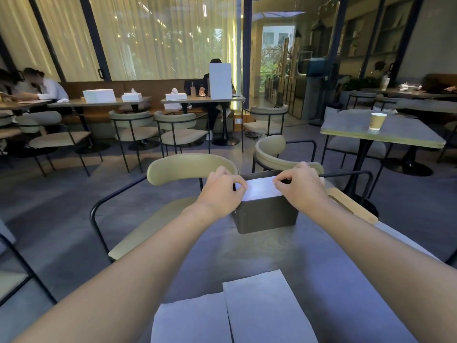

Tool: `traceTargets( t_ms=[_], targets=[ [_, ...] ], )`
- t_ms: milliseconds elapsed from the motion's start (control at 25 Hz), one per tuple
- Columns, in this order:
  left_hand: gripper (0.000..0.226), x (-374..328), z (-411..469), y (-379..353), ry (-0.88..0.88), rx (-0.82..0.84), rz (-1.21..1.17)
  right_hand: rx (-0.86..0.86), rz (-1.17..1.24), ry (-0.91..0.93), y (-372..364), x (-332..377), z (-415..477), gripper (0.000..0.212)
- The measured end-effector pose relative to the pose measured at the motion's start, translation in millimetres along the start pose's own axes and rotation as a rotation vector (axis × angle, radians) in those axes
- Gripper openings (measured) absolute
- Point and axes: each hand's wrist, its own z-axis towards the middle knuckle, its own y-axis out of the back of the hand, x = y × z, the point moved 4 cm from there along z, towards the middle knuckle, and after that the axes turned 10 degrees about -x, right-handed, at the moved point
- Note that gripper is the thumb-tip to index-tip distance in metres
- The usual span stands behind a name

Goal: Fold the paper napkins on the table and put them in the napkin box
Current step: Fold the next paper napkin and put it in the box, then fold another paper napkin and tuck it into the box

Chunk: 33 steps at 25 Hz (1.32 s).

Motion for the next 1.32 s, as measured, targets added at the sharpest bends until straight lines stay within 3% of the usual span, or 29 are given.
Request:
traceTargets(
  t_ms=[240,680,840,1320],
  targets=[
    [0.019,-19.1,-27.7,29.3,-0.059,-0.023,0.023,0.064,0.189,-0.013,36.7,14.7,-42.1,0.016],
    [0.016,-55.8,-135.7,43.6,-0.049,0.143,0.100,0.193,0.126,0.031,69.7,33.6,-154.0,0.030],
    [0.027,-41.7,-171.3,24.2,-0.011,0.252,0.244,0.272,0.027,0.025,47.9,14.9,-190.1,0.016],
    [0.025,-19.2,-179.1,-9.2,-0.012,0.147,0.267,0.264,-0.034,0.068,21.7,-6.0,-203.4,0.018]
  ],
)
